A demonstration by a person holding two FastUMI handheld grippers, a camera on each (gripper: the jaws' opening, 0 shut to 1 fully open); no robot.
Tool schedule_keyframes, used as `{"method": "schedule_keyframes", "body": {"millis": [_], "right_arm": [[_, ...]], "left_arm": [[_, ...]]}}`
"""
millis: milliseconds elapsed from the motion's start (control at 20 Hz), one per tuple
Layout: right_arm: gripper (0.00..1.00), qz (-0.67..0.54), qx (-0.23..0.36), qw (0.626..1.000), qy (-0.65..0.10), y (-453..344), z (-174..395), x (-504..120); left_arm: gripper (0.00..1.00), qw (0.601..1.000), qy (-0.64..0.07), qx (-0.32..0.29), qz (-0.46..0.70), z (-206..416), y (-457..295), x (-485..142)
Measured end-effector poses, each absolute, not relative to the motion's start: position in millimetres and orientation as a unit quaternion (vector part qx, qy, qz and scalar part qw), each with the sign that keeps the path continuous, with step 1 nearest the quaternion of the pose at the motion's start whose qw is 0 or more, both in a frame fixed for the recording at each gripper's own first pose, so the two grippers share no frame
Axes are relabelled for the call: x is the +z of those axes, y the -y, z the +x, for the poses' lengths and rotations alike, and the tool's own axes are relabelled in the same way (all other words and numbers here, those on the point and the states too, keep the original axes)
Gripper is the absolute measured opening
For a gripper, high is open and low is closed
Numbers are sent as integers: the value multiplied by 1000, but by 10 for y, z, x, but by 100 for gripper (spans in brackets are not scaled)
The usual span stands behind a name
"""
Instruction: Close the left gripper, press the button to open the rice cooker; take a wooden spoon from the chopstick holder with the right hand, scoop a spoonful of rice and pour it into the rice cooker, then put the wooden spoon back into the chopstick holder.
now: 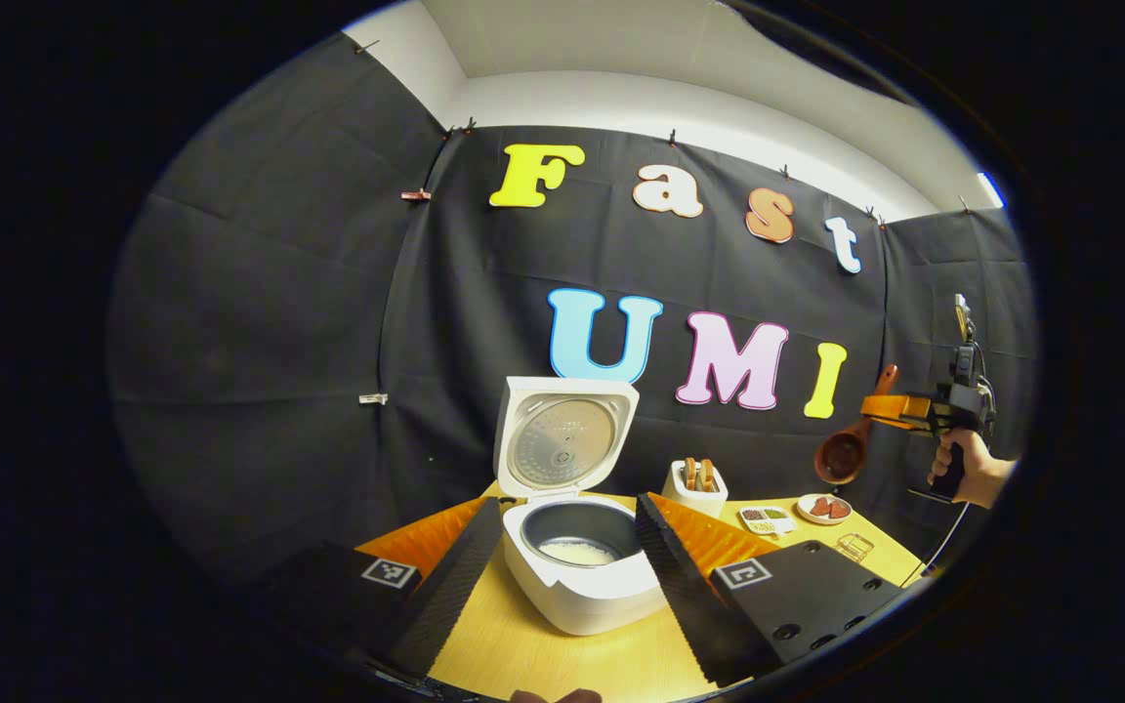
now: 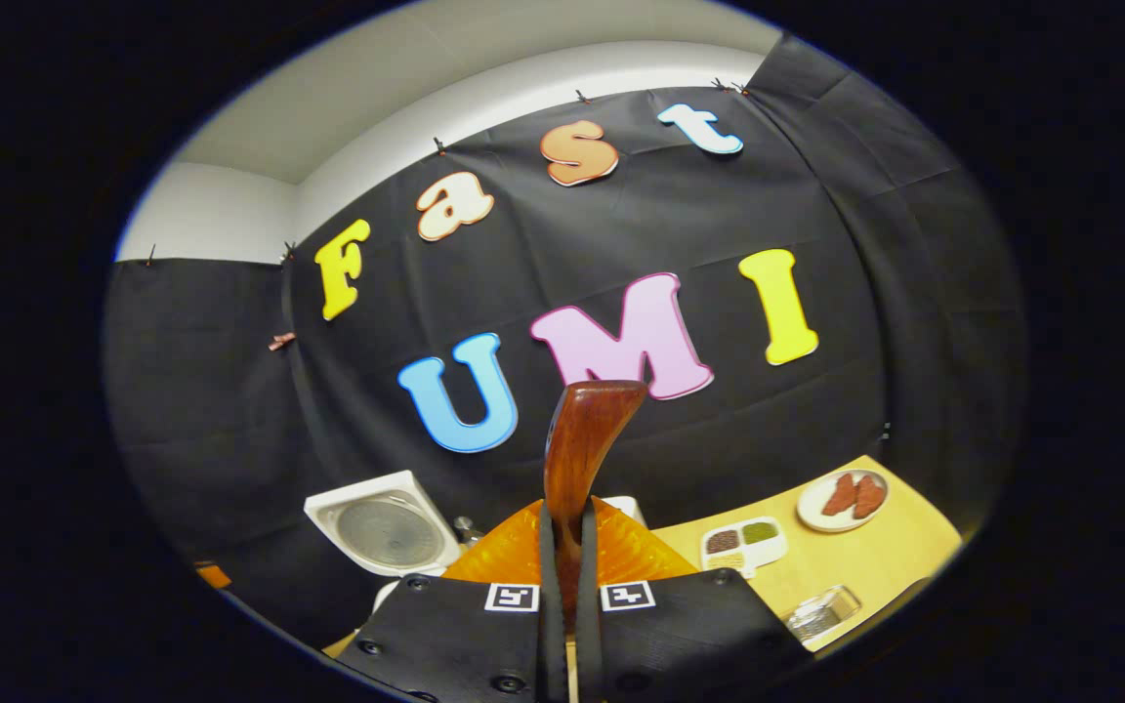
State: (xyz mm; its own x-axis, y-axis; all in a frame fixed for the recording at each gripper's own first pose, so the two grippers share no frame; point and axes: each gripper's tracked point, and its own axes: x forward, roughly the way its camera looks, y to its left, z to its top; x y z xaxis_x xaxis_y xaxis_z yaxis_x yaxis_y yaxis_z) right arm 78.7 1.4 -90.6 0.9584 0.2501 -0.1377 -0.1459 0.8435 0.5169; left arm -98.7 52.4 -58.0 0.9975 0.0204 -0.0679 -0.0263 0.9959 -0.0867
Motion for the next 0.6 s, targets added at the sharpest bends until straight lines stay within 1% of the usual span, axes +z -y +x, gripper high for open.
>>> {"method": "schedule_keyframes", "body": {"millis": [250,600], "right_arm": [[8,234,57,959,-146,675,708,-1624],[8,224,38,950,-214,1109,670,-2592]], "left_arm": [[95,999,-39,13,-36,-960,-317,-550],[95,998,-55,26,-24,-926,-50,-556]]}}
